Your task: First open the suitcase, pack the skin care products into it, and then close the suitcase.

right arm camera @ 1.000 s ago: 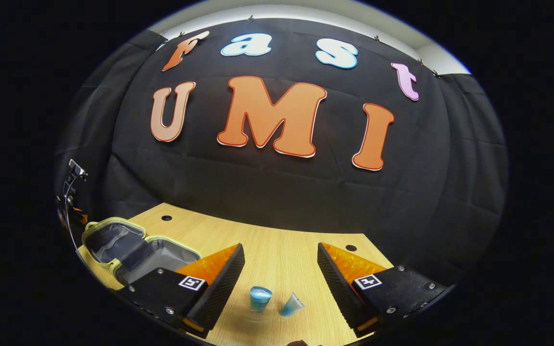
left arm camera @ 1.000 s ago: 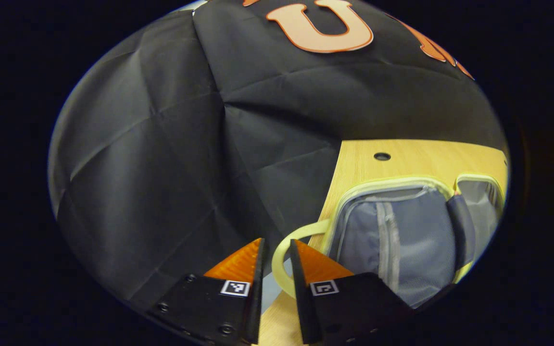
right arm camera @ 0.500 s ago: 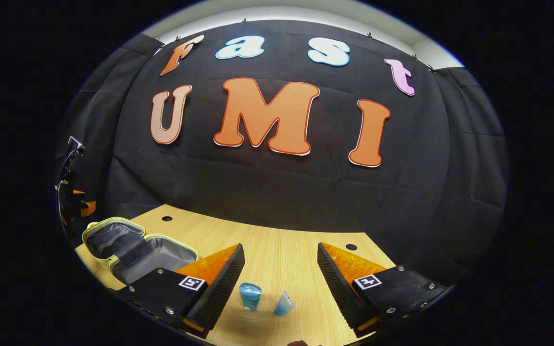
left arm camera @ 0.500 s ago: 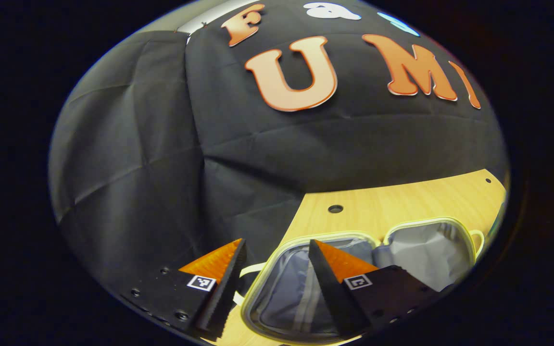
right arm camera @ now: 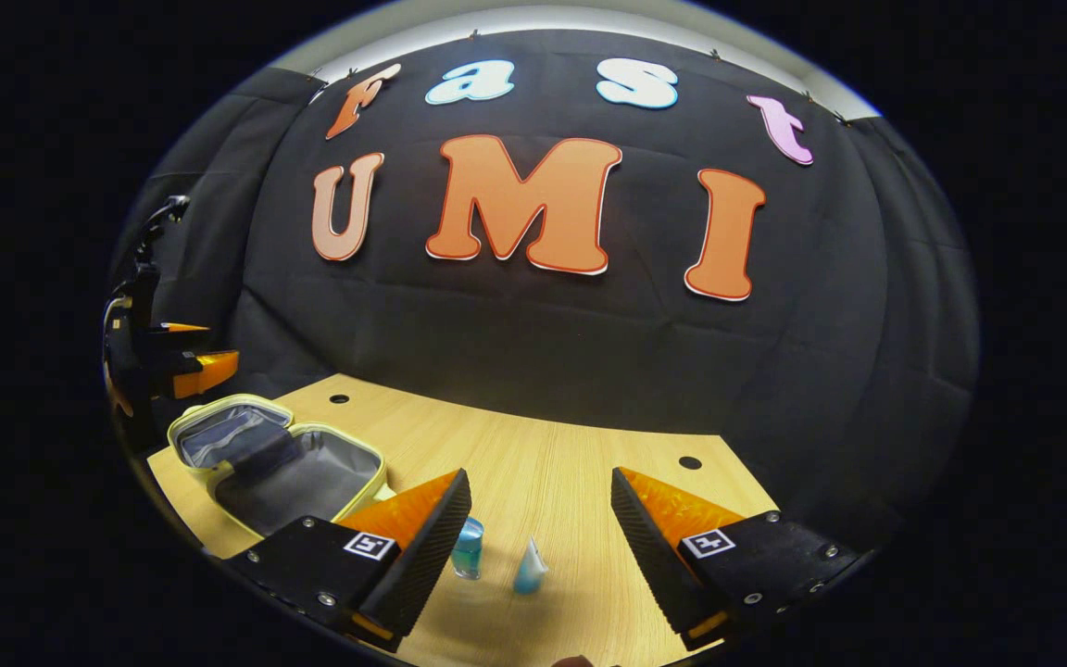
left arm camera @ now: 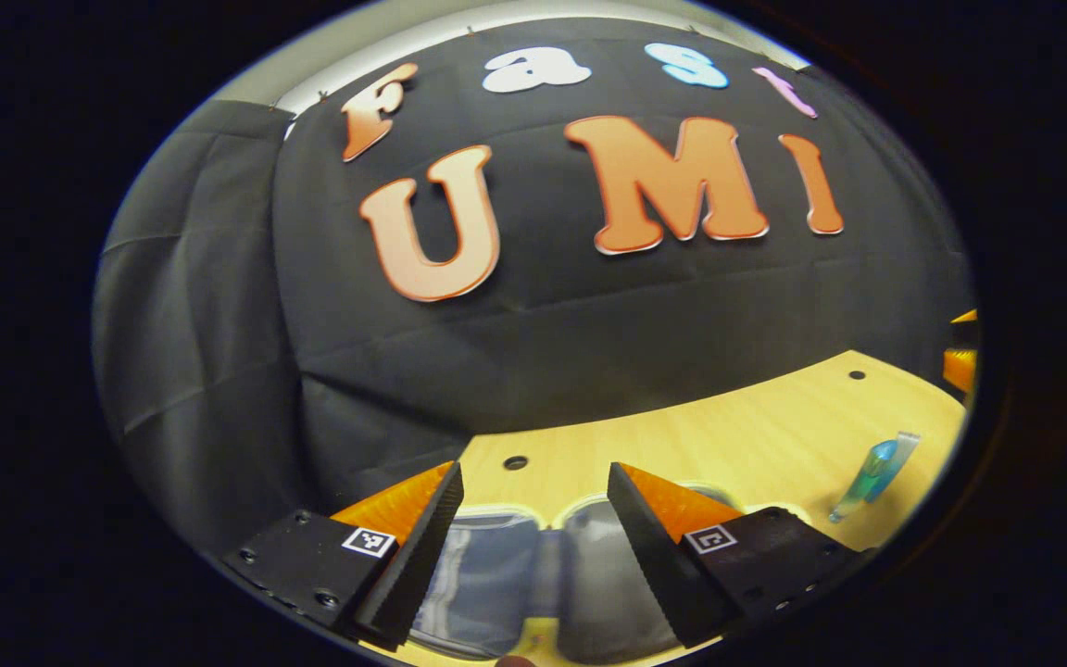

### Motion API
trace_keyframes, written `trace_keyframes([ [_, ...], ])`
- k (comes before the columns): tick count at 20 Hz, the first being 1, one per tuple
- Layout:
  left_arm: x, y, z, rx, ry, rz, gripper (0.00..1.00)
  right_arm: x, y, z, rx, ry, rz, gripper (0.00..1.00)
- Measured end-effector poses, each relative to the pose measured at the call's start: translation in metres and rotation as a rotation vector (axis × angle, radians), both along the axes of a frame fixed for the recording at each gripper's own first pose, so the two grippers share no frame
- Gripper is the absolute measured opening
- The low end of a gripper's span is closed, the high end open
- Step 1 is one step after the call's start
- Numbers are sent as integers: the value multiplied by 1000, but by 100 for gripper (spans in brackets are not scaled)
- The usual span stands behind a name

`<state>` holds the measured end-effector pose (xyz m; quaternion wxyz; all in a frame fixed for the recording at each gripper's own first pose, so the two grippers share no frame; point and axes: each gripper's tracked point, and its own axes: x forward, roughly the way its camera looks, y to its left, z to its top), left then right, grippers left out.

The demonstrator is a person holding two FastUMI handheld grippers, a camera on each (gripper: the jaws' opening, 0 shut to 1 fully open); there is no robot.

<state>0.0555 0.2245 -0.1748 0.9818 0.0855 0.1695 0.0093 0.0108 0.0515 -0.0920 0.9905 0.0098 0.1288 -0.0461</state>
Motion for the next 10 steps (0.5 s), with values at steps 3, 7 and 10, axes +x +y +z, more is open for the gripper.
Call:
trace_keyframes([
  [3,-6,-59,5,-23,-17,-86,97,-3,-4,-11,6,18,27,97],
  [7,-17,-132,6,-53,-30,-203,98,-10,-6,-23,25,44,68,97],
  [10,-30,-182,-9,-92,-1,-279,98,-13,-13,-32,24,67,86,97],
])
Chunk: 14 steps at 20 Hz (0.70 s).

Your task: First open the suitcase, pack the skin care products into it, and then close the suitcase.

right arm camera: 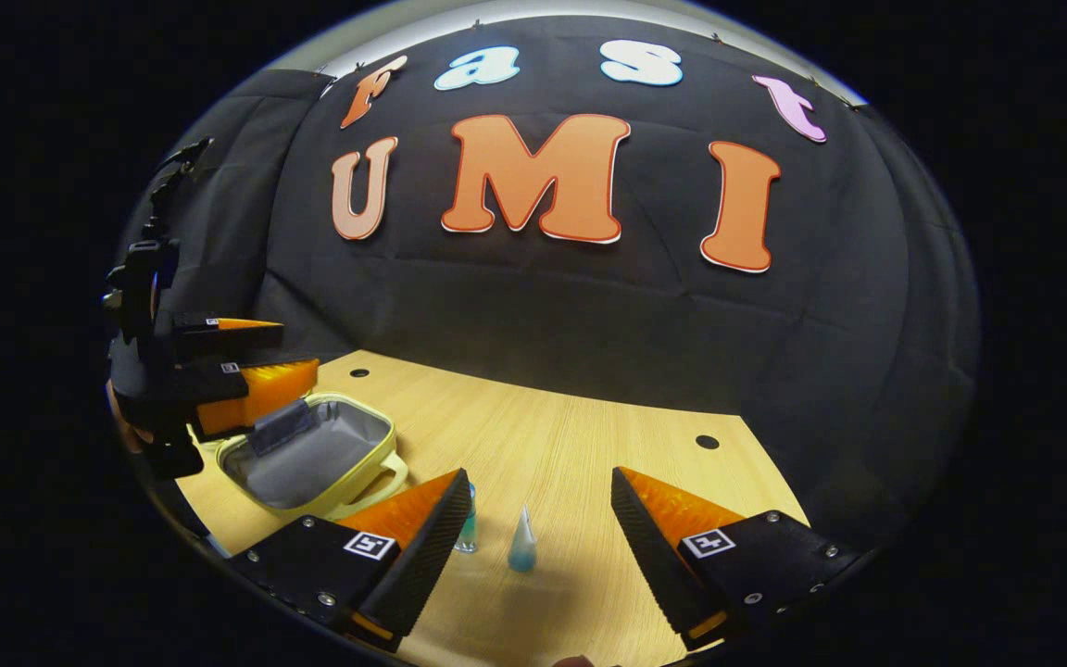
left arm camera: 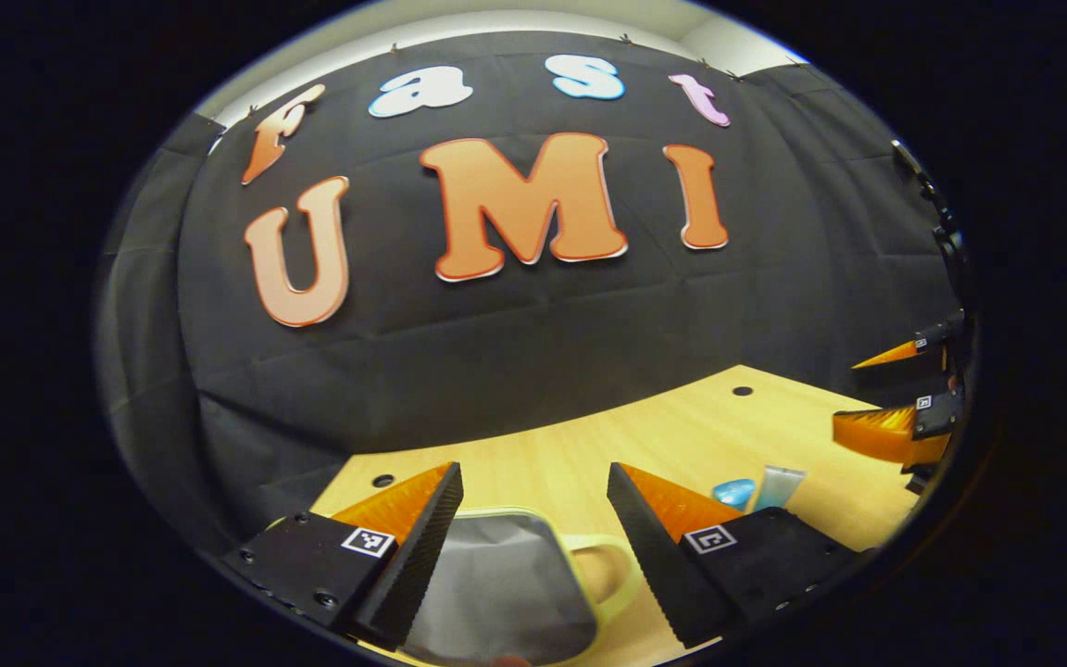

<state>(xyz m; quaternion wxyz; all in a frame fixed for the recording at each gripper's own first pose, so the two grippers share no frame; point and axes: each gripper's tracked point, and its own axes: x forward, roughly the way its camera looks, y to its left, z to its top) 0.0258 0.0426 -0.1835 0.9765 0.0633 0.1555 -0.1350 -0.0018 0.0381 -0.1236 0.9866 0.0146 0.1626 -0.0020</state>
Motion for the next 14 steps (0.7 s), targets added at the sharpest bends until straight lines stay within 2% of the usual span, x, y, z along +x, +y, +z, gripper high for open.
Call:
trace_keyframes([
  [8,-22,-92,-62,-90,105,-98,98,-4,-14,-28,-12,31,60,97],
  [14,-28,-131,-117,-107,178,-114,98,-13,-27,-55,-31,64,87,97],
])
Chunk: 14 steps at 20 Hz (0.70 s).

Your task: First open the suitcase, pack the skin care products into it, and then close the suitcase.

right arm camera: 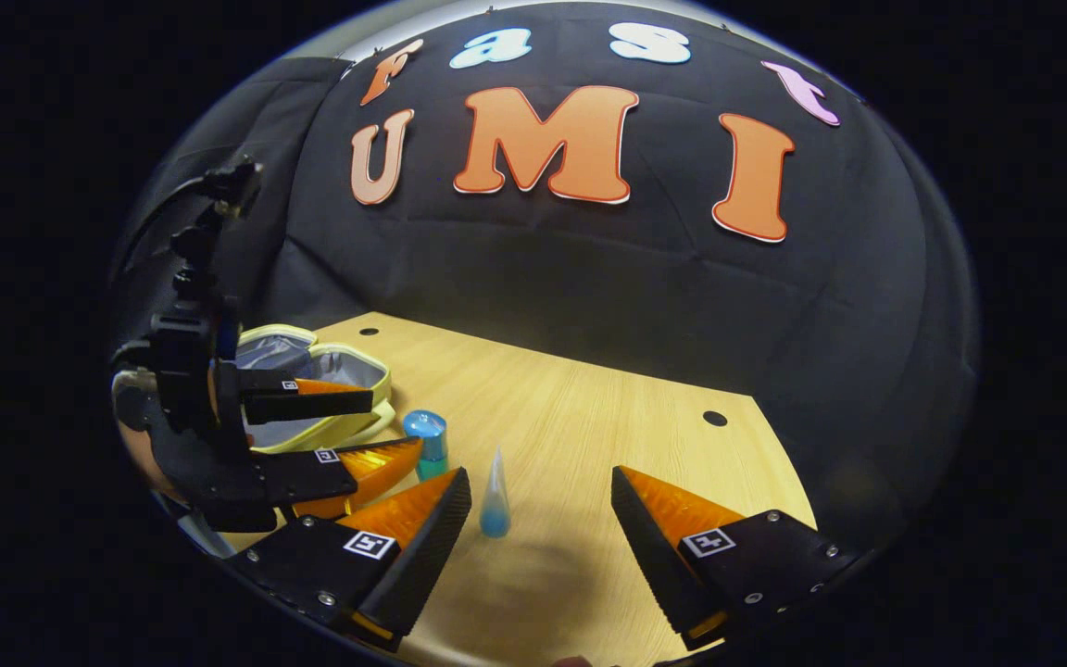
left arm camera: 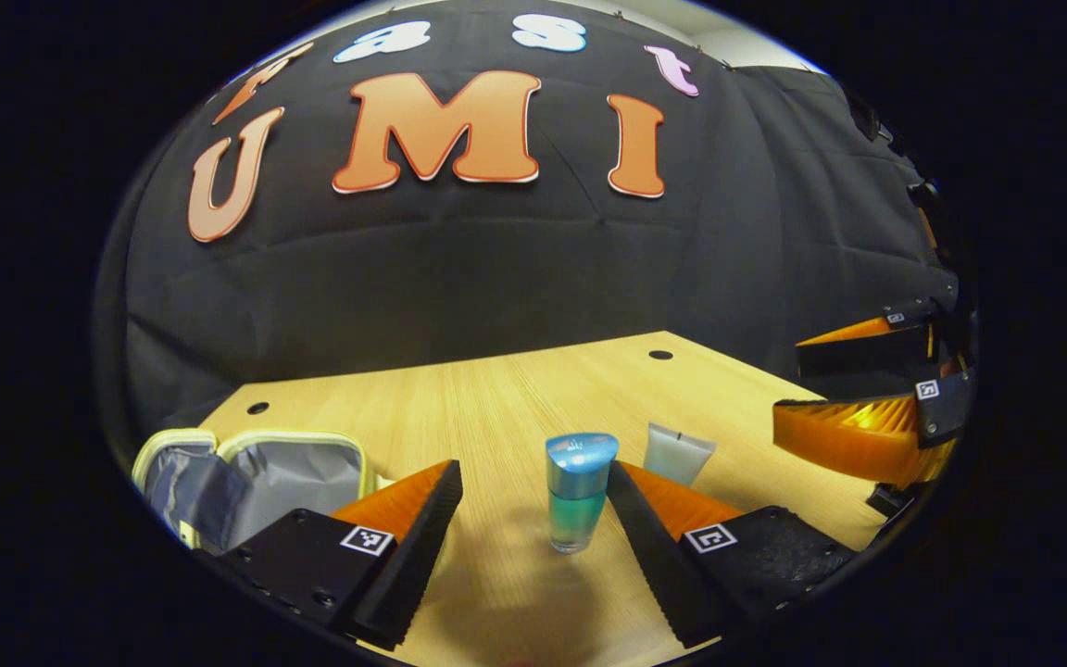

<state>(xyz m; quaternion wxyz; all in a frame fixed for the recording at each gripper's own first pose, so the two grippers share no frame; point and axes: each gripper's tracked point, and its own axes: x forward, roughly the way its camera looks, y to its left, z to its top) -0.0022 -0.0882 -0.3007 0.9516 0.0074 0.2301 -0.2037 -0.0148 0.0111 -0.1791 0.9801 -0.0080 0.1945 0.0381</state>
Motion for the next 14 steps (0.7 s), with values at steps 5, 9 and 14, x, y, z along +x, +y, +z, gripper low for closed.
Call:
trace_keyframes([
  [5,8,-18,-44,19,56,-36,98,2,-7,-15,5,15,-8,97],
  [9,11,-26,-64,-6,92,-59,92,8,-1,-24,14,3,6,97],
  [14,13,-41,-66,-30,78,-91,48,18,14,-57,37,37,31,97],
])
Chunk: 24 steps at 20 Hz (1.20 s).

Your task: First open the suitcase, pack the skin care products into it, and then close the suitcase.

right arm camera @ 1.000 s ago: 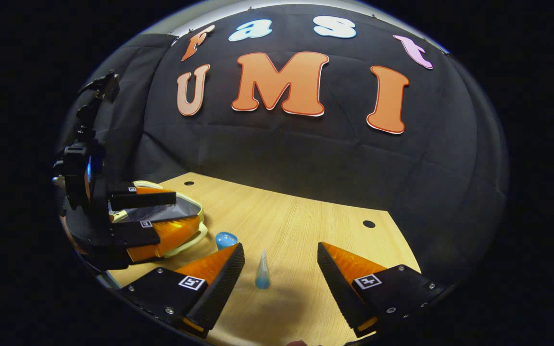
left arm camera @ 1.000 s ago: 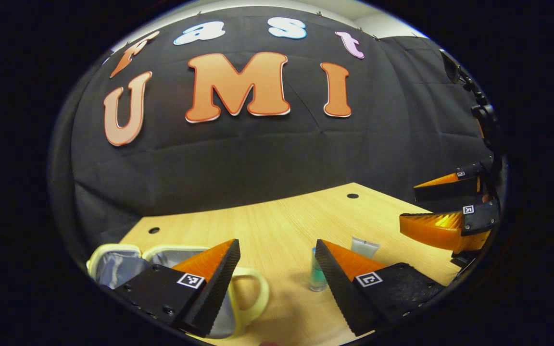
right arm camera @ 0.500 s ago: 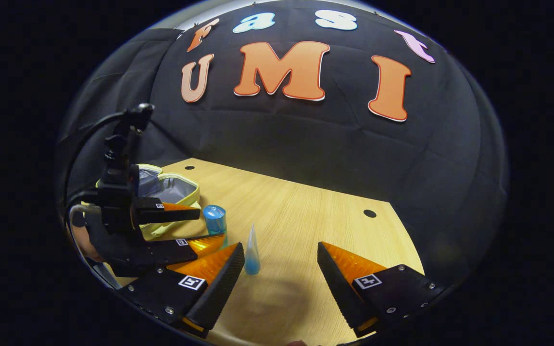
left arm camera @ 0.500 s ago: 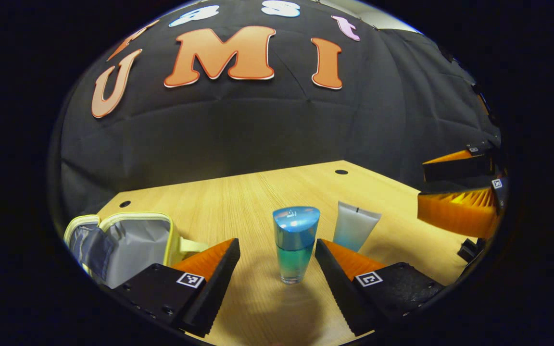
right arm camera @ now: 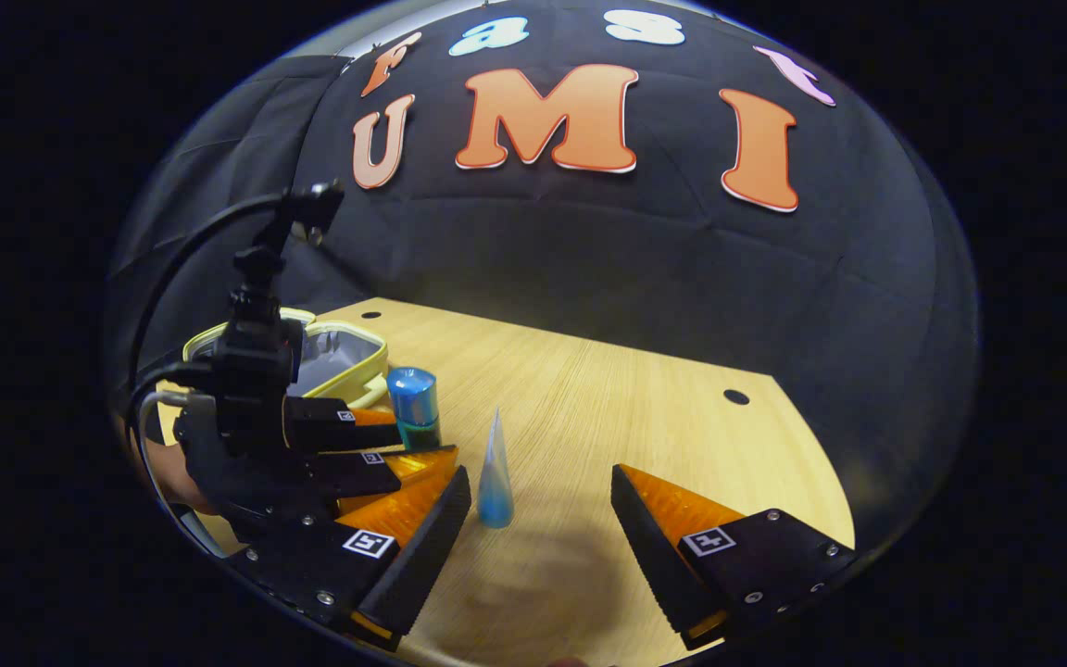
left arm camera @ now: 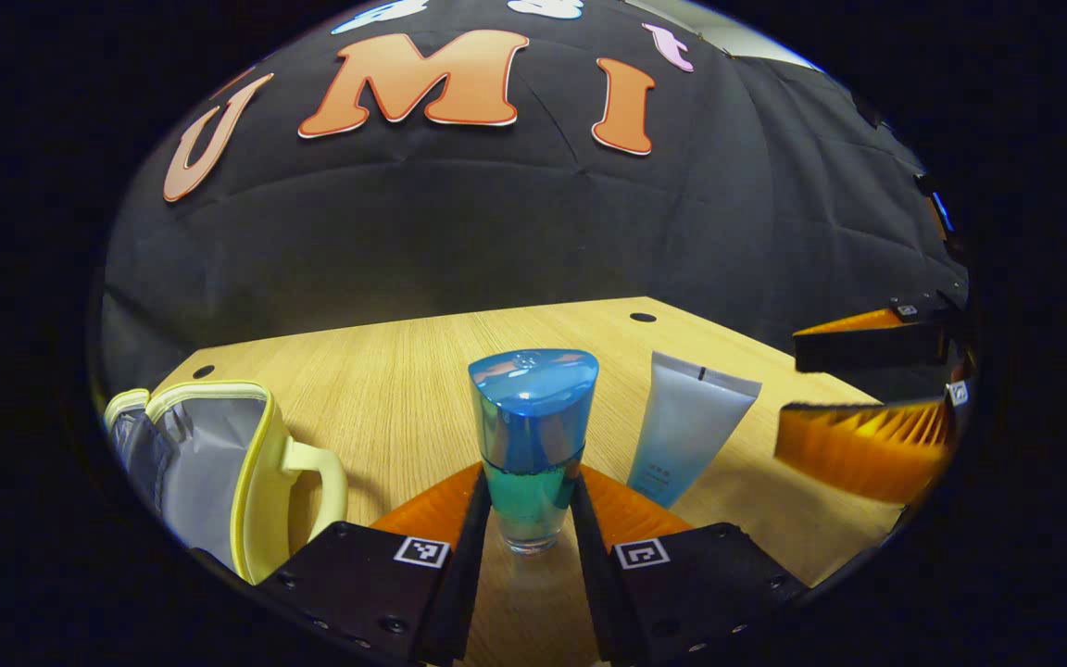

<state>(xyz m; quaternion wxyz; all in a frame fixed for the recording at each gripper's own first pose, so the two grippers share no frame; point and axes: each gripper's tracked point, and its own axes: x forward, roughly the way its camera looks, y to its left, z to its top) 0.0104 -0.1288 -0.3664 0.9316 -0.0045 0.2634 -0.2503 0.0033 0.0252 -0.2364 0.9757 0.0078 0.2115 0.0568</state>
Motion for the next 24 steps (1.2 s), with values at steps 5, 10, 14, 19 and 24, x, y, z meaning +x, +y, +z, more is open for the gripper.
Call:
trace_keyframes([
  [5,1,11,16,-6,9,22,50,9,19,-25,36,48,51,98],
  [10,9,39,50,-15,-12,80,49,28,34,-42,72,80,94,94],
  [14,14,59,74,0,-41,103,50,37,46,-58,106,111,110,74],
  [19,20,100,101,35,-71,170,50,42,53,-59,186,157,94,38],
  [24,22,150,120,66,-77,238,50,40,69,-25,185,143,133,35],
])
